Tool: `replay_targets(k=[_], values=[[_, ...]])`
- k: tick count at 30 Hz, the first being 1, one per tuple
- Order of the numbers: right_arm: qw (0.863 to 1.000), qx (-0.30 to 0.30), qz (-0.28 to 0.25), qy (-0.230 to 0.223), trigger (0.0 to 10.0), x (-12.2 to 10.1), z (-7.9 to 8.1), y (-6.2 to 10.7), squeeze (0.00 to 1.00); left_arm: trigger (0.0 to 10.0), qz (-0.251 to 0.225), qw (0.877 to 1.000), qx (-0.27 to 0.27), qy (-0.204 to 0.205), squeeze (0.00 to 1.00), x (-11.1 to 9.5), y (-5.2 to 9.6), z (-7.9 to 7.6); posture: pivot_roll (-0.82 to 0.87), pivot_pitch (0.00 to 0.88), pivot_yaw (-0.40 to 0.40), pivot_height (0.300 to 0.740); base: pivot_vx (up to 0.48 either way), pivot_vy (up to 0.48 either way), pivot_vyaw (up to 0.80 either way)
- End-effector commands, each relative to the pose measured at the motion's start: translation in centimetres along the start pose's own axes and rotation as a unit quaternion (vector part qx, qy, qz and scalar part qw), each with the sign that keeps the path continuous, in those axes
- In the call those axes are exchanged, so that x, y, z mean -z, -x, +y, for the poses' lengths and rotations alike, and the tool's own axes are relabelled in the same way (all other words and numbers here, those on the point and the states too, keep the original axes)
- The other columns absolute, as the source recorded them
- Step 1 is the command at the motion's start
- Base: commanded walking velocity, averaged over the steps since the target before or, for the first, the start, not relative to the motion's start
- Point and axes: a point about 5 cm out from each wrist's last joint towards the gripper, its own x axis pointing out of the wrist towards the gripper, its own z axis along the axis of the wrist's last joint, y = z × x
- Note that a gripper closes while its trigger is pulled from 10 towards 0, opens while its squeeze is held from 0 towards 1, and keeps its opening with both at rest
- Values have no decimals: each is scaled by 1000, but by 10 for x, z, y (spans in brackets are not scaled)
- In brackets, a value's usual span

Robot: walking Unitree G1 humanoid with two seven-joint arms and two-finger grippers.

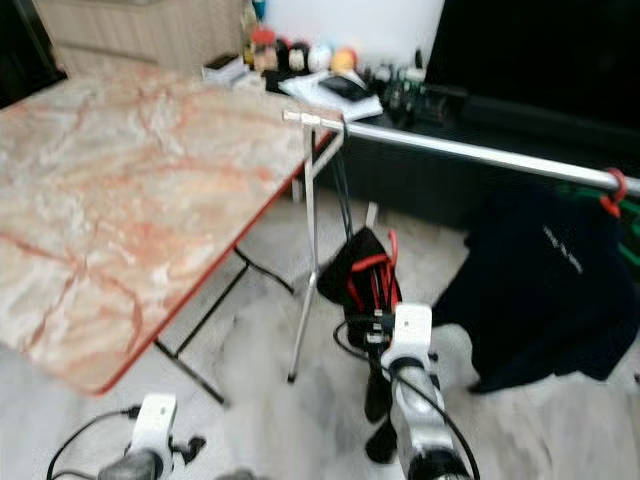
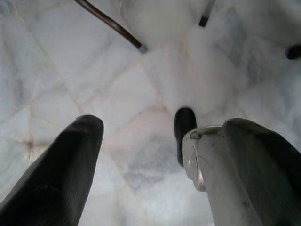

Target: Hang hanger

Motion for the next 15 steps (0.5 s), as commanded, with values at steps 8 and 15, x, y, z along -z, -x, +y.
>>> replay_targets(k=[8, 15], values=[[1000, 16, -4, -11, 10000, -6, -4, -3, 0, 10000, 9, 1000, 1, 1, 0, 6, 1, 0, 130, 0, -26, 740, -343, 0, -73], [1000, 14, -9, -11, 10000, -7, -4, -4, 0, 10000, 11, 1000, 1, 1, 0, 6, 1, 1, 130, 0, -26, 740, -346, 0, -197]])
